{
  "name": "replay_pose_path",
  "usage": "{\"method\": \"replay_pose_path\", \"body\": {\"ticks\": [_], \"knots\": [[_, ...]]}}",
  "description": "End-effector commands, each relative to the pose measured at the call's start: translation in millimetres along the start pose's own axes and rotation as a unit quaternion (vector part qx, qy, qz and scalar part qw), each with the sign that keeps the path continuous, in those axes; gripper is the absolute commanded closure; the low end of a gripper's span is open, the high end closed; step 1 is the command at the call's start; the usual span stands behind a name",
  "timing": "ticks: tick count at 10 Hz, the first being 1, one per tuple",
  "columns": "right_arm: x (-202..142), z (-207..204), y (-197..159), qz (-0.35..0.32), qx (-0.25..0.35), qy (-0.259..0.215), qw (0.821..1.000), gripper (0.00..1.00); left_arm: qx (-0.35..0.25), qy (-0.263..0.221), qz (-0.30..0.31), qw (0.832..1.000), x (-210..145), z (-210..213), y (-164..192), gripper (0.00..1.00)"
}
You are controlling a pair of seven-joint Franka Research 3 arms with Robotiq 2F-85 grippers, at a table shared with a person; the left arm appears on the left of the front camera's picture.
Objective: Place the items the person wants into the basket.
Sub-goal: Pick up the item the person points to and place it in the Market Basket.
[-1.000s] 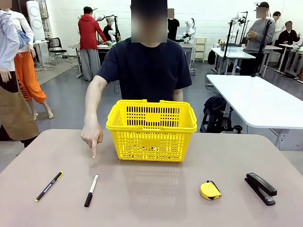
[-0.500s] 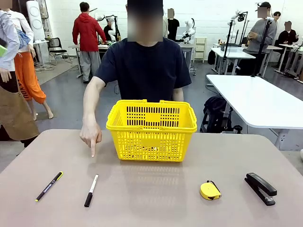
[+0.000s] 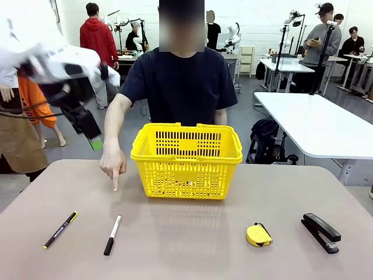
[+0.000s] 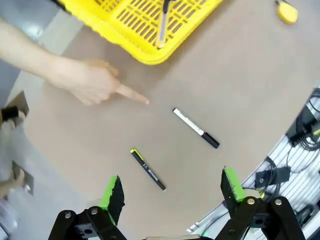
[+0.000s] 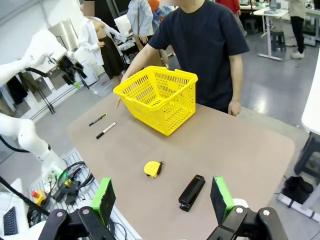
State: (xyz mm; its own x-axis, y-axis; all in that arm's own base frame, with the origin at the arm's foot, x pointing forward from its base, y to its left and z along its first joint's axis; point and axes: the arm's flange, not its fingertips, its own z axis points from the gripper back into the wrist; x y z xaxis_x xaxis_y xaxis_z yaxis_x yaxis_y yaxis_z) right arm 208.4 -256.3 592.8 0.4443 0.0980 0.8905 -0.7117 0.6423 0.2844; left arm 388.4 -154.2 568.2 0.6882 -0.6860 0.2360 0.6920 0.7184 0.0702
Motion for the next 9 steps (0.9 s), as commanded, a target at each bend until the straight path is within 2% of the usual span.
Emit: {"method": "replay_pose_path", "body": {"ticks": [1,3,5,6,7,9], "knots": [[0.7,0.9,-1.3,0.008,0.004,-0.012,1.0,0.0,0.006,0.005,0.077,0.997,-0.9,-24.4,8.2,0.0],[0.7,0.9,-1.3,0.008,0.004,-0.012,1.0,0.0,0.039,-0.006,0.113,0.993,-7.1,-56.6,5.0,0.0],[0.7,0.9,-1.3,0.008,0.004,-0.012,1.0,0.0,0.029,0.018,0.118,0.992,-11.9,-81.0,1.6,0.0],[0.7,0.9,-1.3,0.008,0.004,-0.012,1.0,0.0,-0.014,0.017,0.093,0.995,-15.6,-83.9,0.5,0.0],[0.7,0.9,-1.3,0.008,0.004,-0.012,1.0,0.0,0.02,0.012,0.113,0.993,-10.1,-73.0,7.9,0.0],[0.7,0.9,-1.3,0.008,0.004,-0.012,1.0,0.0,0.02,0.012,0.113,0.993,-10.1,-73.0,7.9,0.0]]}}
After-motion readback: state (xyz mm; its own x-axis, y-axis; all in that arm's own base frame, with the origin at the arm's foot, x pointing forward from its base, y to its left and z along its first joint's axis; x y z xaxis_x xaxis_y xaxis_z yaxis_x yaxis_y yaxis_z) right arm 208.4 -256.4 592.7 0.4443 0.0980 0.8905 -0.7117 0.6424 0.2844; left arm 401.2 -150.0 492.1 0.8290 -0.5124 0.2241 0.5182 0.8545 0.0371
